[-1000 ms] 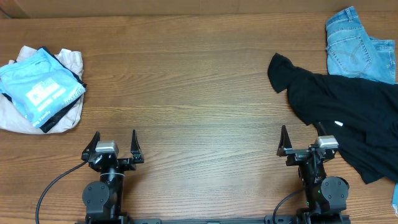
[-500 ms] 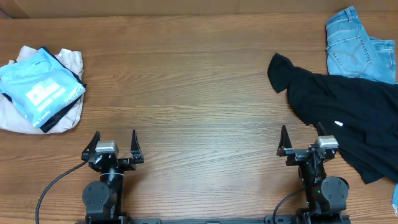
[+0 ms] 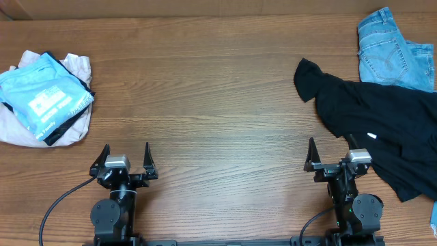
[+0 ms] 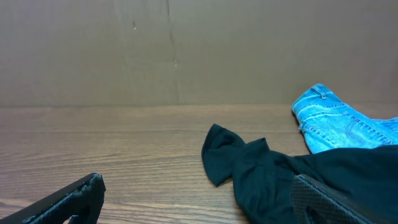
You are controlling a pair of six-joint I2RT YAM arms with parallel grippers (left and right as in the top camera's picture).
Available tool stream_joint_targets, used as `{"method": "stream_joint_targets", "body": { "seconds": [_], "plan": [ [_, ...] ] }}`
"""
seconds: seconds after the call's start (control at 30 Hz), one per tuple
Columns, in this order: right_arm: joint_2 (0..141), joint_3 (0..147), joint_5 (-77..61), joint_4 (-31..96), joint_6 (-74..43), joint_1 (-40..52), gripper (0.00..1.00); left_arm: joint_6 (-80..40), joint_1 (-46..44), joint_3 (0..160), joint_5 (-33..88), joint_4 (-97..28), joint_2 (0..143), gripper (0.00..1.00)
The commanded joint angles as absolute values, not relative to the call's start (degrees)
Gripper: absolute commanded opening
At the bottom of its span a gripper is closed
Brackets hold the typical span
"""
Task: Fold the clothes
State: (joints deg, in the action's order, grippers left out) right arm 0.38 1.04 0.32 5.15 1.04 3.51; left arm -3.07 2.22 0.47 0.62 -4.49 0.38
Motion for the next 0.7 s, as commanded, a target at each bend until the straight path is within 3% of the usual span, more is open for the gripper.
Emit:
{"method": "stream_joint_targets", "body": {
  "seconds": [0.0,0.33,0.43,0.67],
  "plan": [
    [0.23,0.47,0.75,4.80,0.47,3.77,1.00,-4.29,1.85,0.30,0.69,-4.47,0.36,1.00],
    [0.23,0.47,1.13,4.78,0.58,3.77,1.00,-4.29,1.85,0.30,0.67,-4.47,0.36,1.00],
    [0.23,0.47,8.32,3.95,7.55,3.77,1.00,-4.29,1.85,0.30,0.67,-4.47,0.36,1.00],
    [0.23,0.47,8.75,3.88,7.99,3.77,1.00,-4.29,1.85,0.30,0.69,-4.47,0.36,1.00]
  ]
}}
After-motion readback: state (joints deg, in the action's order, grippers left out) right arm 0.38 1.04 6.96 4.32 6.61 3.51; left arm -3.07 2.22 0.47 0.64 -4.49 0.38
